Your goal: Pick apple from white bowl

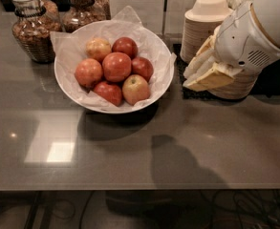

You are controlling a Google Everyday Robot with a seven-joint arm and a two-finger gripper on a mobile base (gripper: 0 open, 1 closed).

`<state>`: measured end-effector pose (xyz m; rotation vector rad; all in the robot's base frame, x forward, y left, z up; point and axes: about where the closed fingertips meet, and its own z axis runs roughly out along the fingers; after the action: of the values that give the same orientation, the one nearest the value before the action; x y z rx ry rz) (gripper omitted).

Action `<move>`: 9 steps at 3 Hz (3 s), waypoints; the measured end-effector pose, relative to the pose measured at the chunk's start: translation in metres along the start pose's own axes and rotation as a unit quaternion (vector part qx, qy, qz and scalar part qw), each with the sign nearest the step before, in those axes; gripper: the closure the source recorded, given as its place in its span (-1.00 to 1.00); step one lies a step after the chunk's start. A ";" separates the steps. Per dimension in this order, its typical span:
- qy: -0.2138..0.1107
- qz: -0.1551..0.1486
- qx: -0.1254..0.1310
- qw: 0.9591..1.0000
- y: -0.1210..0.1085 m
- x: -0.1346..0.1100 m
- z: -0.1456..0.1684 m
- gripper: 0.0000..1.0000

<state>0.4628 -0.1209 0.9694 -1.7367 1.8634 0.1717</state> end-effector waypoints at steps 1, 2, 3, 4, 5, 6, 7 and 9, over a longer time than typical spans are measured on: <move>-0.007 -0.005 0.003 1.000 -0.014 -0.007 0.007 0.06; -0.007 -0.007 -0.018 1.000 -0.025 -0.010 0.032 -0.41; -0.014 -0.006 -0.038 0.999 -0.030 -0.014 0.052 -0.78; -0.033 -0.020 -0.054 0.998 -0.029 -0.031 0.064 -0.74; -0.052 -0.045 -0.063 0.996 -0.029 -0.057 0.069 -0.74; -0.038 -0.049 -0.057 0.996 -0.022 -0.045 0.041 -0.72; -0.018 -0.030 -0.037 0.999 -0.024 -0.025 0.024 -0.50; -0.012 -0.041 -0.050 0.998 -0.036 -0.038 0.055 -0.64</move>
Offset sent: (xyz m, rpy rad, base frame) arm 0.0573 0.0324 -0.0352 0.0056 0.0661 0.0575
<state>0.5146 -0.0669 0.9531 -1.8657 1.7909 0.2559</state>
